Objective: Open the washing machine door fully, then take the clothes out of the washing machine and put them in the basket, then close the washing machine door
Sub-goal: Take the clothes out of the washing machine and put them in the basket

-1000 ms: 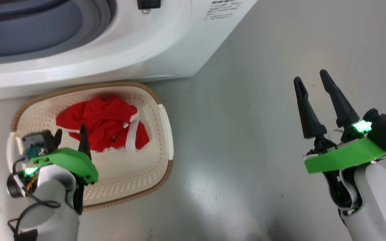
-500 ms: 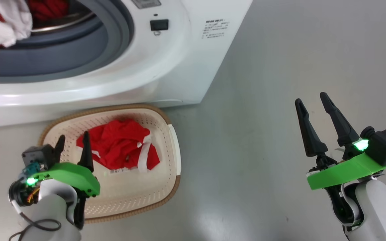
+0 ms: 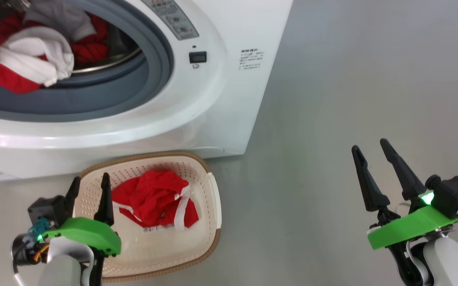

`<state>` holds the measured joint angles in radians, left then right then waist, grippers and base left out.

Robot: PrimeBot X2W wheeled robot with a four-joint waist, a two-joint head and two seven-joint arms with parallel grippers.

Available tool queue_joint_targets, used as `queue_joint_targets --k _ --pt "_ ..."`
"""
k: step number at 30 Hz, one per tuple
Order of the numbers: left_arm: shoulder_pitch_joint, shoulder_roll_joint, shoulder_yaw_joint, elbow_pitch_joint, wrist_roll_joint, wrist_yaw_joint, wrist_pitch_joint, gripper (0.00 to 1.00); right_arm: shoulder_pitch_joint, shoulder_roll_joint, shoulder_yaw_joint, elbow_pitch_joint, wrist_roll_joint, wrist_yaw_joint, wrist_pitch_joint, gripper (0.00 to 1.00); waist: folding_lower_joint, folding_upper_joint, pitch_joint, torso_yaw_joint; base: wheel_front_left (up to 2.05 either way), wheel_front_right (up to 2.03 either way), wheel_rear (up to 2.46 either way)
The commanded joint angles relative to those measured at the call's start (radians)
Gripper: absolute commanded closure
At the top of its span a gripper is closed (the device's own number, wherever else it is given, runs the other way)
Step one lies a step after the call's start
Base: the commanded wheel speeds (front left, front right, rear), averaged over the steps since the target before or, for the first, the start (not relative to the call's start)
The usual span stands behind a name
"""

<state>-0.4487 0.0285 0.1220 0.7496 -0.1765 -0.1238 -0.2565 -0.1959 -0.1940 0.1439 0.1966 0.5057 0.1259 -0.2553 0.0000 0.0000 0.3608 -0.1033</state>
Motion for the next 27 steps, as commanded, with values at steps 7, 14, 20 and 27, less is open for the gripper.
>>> queue_joint_targets --k 7,14,20,27 --pt "0.081 0.022 0.009 -0.122 -0.006 -0.006 -0.005 0.0 0.052 -0.022 0.009 -0.023 -0.002 0.005 -0.006 0.0 0.0 0.0 -0.07 0.007 0.0 0.0 0.0" --pt "0.155 0.022 0.0 -0.236 0.001 -0.007 -0.005 0.0 0.089 -0.021 -0.004 -0.024 -0.002 0.005 -0.006 0.0 0.0 0.0 -0.114 0.006 0.0 0.0 0.0" --pt "0.24 0.022 -0.001 -0.348 -0.012 -0.007 -0.005 0.0 0.135 -0.023 -0.012 -0.02 -0.002 0.005 -0.006 0.0 0.0 0.0 -0.166 0.01 0.0 0.0 0.0" --pt "0.333 0.022 -0.006 -0.452 -0.015 -0.003 -0.005 0.0 0.188 -0.034 -0.016 -0.015 -0.002 0.005 -0.006 0.0 0.0 0.0 -0.231 0.018 0.0 0.0 0.0"
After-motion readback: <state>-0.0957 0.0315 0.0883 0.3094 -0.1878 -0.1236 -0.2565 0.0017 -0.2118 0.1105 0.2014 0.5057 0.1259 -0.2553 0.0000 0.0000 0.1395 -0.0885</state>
